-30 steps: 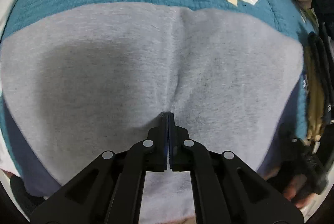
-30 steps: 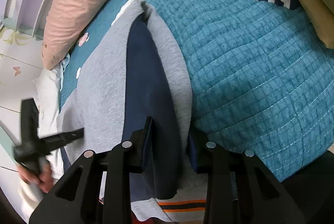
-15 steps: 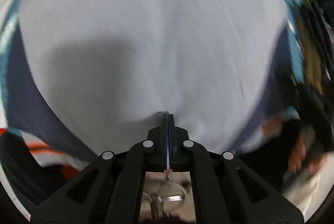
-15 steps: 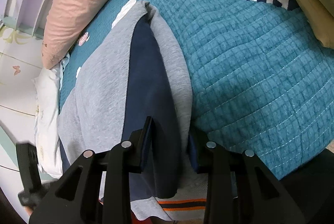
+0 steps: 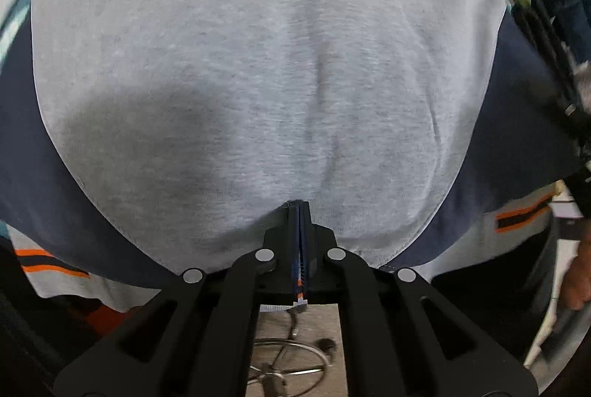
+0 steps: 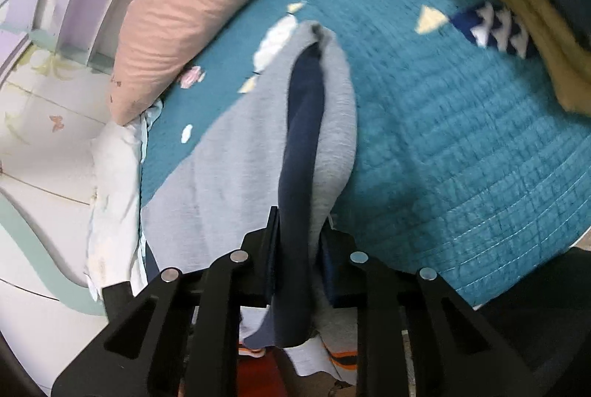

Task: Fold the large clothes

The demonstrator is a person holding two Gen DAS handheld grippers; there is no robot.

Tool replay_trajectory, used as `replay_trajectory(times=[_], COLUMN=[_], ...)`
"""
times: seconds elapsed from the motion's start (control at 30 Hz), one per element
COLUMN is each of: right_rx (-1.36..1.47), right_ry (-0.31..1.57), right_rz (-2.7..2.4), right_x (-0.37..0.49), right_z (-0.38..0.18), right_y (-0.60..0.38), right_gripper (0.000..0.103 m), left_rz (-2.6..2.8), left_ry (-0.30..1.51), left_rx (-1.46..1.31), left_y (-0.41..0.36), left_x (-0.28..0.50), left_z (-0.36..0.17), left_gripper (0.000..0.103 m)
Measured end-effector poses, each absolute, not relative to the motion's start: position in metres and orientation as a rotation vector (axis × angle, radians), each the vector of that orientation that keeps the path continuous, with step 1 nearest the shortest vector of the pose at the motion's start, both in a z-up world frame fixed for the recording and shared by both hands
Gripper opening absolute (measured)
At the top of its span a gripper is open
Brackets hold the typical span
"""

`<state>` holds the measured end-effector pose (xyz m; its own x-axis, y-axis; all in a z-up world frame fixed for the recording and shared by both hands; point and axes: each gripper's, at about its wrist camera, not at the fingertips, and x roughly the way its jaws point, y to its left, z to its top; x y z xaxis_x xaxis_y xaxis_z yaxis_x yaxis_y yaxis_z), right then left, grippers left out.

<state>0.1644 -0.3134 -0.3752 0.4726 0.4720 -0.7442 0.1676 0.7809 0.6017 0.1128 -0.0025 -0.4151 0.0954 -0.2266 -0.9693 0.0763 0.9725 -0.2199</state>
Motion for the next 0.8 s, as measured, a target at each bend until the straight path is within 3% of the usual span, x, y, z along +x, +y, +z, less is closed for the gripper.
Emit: replay_trajectory(times=[0.47, 0.63, 0.8], right_rx=[0.562, 0.467, 0.382], right_ry=[1.069, 1.123, 1.197], right_rz=[0.483, 0.515, 0.532], right_x=[0.163, 0.17, 0.182], right_z=[-0.268, -0.258, -0.285], right_y=[-0.18, -0.109, -0.025], right_gripper=[0.017, 0.017, 0.018], left_rz=[-0.24, -0.182, -0.043], left_ry=[1.384, 1.315, 1.295], left_rx=[0.002, -0.053, -0.124], left_y=[-0.026, 0.035, 0.116], left_x=[0.099, 0.076, 0.04], left_z=[-0.387, -0.356, -0.351], left_gripper=[0.002, 0.003, 0.003])
